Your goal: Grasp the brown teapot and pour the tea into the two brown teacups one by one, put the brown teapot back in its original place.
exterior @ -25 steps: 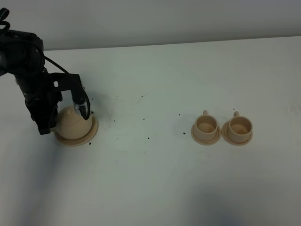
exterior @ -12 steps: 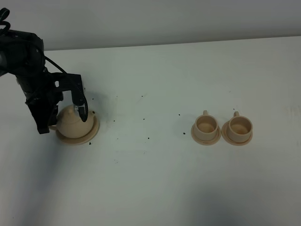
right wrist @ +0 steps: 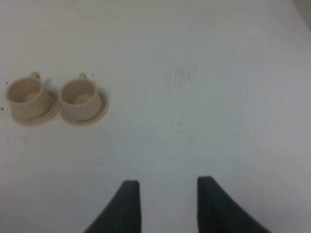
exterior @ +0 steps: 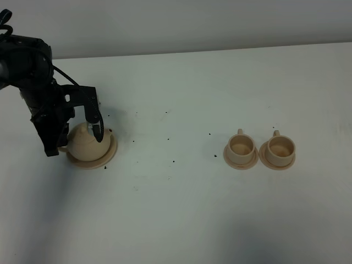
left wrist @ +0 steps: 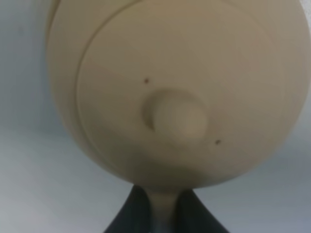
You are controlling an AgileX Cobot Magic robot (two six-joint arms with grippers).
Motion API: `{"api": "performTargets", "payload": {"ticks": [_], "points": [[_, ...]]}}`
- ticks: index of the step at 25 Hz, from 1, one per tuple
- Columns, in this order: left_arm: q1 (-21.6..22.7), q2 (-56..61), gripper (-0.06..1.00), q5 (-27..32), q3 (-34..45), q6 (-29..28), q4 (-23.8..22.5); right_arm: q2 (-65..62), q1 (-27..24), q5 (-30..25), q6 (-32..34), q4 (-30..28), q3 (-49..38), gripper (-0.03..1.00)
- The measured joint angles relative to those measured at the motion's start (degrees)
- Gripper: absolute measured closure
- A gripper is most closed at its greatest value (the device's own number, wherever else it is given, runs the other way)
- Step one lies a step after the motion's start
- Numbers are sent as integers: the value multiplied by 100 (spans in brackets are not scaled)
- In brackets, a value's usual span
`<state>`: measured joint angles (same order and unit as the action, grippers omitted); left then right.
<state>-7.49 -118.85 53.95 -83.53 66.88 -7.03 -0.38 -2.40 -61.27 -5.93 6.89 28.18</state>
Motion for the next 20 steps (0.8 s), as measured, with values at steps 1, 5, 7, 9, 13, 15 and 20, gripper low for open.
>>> {"api": "performTargets", "payload": {"ticks": [1,5,7,9,13,15,20], "points": [[0,0,79,0,0,0,0,0,0,0,0,0,0,66],[0,8,79,0,5,0,35,0,0,0,0,0,0,66],[0,34,79,-10,5,0,91,0,0,0,0,0,0,66],[-7,54,79,-36,5,-5,157,0,0,0,0,0,0,66],[-12,82,79,-111,5,-5,310,0,0,0,0,0,0,66],[-7,102,79,-137,5,-5,363,0,0,0,0,0,0,66],[26,236,79,-153,5,-5,490,0,0,0,0,0,0,66]]}}
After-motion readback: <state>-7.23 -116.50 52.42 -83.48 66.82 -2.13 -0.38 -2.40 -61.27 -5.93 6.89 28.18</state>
